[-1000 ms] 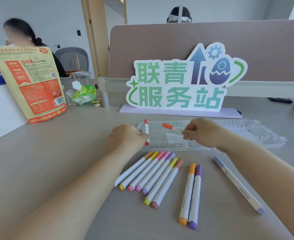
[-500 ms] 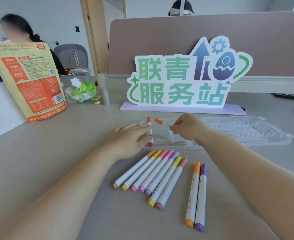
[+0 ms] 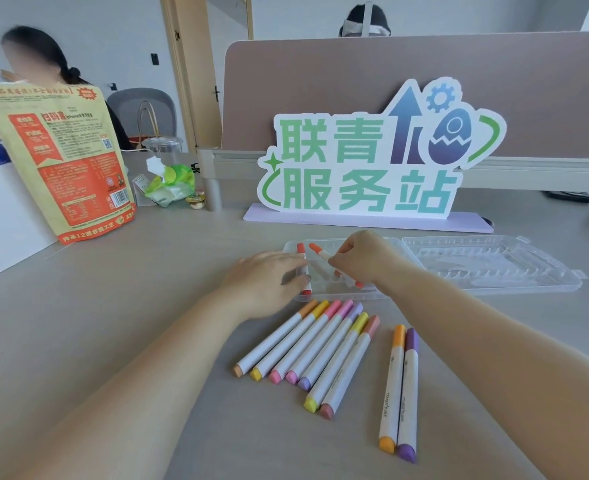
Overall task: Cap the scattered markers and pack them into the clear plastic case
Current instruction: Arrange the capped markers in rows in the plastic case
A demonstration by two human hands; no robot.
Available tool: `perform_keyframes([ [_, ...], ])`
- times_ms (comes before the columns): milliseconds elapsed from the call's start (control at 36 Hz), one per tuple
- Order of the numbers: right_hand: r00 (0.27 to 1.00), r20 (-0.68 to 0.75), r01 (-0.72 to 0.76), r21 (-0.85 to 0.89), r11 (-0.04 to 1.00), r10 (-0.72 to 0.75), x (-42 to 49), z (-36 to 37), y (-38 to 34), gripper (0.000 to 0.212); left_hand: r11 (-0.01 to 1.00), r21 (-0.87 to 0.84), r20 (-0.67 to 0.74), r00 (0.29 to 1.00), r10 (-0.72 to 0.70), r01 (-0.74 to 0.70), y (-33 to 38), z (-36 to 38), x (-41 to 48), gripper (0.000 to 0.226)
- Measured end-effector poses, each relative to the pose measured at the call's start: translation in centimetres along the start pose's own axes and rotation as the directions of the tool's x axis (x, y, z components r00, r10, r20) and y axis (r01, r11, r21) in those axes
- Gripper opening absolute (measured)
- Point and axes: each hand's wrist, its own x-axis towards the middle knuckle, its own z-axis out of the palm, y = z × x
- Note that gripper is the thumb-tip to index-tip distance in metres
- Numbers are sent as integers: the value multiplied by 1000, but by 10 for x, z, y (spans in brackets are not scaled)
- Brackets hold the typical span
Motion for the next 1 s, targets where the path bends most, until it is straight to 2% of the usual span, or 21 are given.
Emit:
perform_keyframes([
  [83,999,-18,28,56,998,-28,2,3,-4,33,994,-107,1,1000,-2,2,-6,4,0,43],
  [139,998,-32,57,82,995,-55,5,7,-6,28,991,-135,-5,1000,-3,3,-8,8,1,42],
  [194,997,-33,76,64,995,-74,5,13,-8,23,988,-152,-7,1000,-4,3,-10,11,3,42],
  [361,982,-62,176,-29,984,-177,5,24,-2,37,977,-211,-1,1000,3,-3,-14,13,6,41],
  [500,974,-37,222,-18,975,-223,5,23,0,28,977,-212,-11,1000,6,-8,-13,12,6,41],
  [722,975,-57,204,-145,968,-214,6,27,-2,33,974,-224,-21,1000,11,-15,-14,14,7,42],
  [1000,974,-32,220,-89,971,-224,8,27,0,31,972,-234,-33,999,30,-37,-16,15,7,40],
])
